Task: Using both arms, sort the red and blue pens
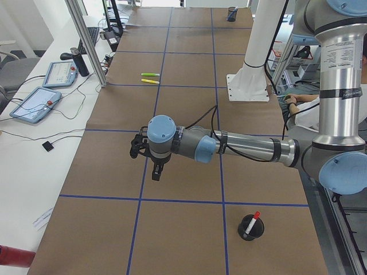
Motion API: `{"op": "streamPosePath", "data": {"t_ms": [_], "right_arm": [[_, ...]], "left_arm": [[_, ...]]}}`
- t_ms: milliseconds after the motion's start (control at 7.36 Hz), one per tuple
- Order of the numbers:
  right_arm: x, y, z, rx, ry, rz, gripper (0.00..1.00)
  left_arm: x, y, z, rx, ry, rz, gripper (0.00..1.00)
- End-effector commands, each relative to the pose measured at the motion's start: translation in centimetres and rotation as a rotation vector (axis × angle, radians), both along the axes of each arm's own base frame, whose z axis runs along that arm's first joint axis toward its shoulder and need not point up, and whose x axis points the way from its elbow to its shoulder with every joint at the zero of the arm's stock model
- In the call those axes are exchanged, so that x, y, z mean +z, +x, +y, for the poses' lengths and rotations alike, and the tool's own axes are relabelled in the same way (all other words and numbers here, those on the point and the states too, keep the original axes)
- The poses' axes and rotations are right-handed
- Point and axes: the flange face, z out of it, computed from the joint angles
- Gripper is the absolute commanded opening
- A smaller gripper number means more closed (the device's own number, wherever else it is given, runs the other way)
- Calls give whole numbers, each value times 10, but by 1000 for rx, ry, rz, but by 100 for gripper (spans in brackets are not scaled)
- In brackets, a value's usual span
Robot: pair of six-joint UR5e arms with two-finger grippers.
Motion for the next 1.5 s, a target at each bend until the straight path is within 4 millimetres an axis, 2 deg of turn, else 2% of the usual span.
{"op": "streamPosePath", "data": {"t_ms": [0, 1359], "right_arm": [[0, -3, 0, 7, -11, -2, 100], [-6, -11, 0, 6, -17, -8, 100]], "left_arm": [[0, 0, 0, 0, 0, -1, 100], [-5, 0, 1, 3, 21, 3, 100]]}}
